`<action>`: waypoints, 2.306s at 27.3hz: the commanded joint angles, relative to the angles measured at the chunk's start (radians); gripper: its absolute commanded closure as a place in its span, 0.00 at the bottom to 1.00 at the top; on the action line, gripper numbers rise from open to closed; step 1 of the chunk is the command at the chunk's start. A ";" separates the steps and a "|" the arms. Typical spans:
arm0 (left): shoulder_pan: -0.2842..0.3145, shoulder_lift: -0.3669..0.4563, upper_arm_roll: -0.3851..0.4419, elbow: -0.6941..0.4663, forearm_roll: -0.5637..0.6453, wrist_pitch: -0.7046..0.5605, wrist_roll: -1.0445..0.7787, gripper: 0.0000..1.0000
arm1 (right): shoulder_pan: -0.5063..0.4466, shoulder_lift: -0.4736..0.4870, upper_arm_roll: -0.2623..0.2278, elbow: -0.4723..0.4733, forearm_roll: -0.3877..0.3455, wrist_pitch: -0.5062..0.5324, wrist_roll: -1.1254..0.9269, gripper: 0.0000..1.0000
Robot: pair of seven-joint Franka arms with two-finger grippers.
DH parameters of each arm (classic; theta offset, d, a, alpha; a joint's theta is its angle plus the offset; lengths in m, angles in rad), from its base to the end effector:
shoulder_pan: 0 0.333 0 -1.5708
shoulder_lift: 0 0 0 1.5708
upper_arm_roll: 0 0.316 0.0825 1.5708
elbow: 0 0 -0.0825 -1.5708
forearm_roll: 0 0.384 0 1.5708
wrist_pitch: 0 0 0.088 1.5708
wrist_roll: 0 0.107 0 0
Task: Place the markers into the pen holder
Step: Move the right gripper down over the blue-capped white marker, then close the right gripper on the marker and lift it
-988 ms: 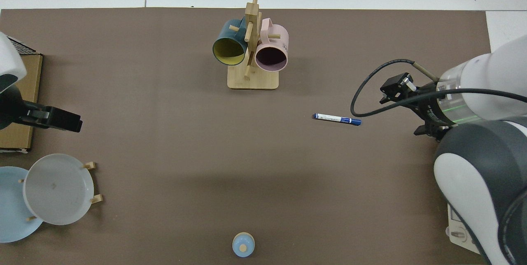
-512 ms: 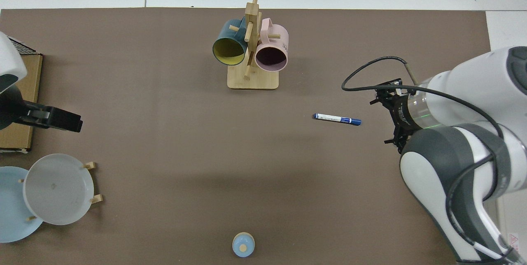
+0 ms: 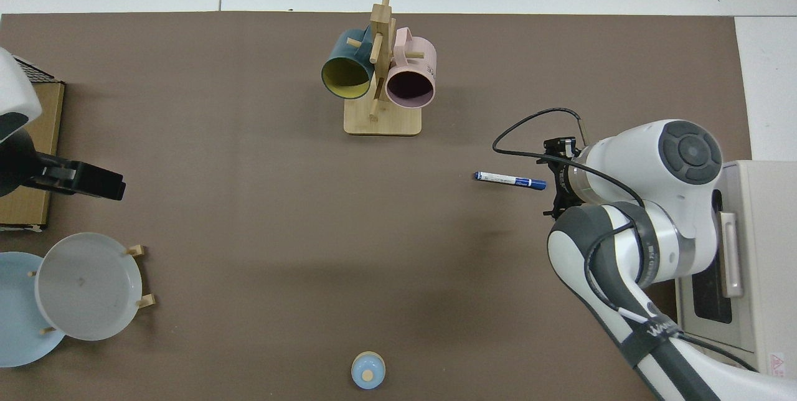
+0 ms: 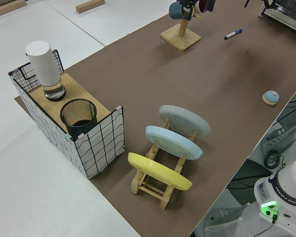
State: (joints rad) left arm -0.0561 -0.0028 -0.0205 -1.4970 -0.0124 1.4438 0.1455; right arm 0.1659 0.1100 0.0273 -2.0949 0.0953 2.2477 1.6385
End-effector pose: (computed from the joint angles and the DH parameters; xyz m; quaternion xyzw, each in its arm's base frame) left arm 0.5390 -0.0428 0.6496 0.9934 -0.1114 -0.0250 0.0070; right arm 0.5565 0.1114 0.3740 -0.7297 0.6823 0.0181 0.0408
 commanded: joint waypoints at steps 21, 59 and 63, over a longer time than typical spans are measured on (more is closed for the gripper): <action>0.007 -0.013 -0.006 -0.003 -0.015 -0.013 0.011 0.00 | 0.023 0.186 0.003 -0.007 0.012 0.247 0.101 0.17; 0.005 -0.019 -0.006 0.000 -0.018 -0.016 -0.003 0.00 | 0.009 -0.002 0.003 0.045 0.014 -0.081 0.087 1.00; 0.005 -0.025 -0.006 -0.002 -0.018 -0.017 -0.003 0.00 | 0.007 -0.049 0.003 0.091 0.014 -0.196 0.084 1.00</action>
State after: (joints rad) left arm -0.0561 -0.0058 -0.0234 -1.4970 -0.0184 1.4430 0.1452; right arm 0.1871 0.1407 0.0232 -2.0326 0.0976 2.1750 1.7210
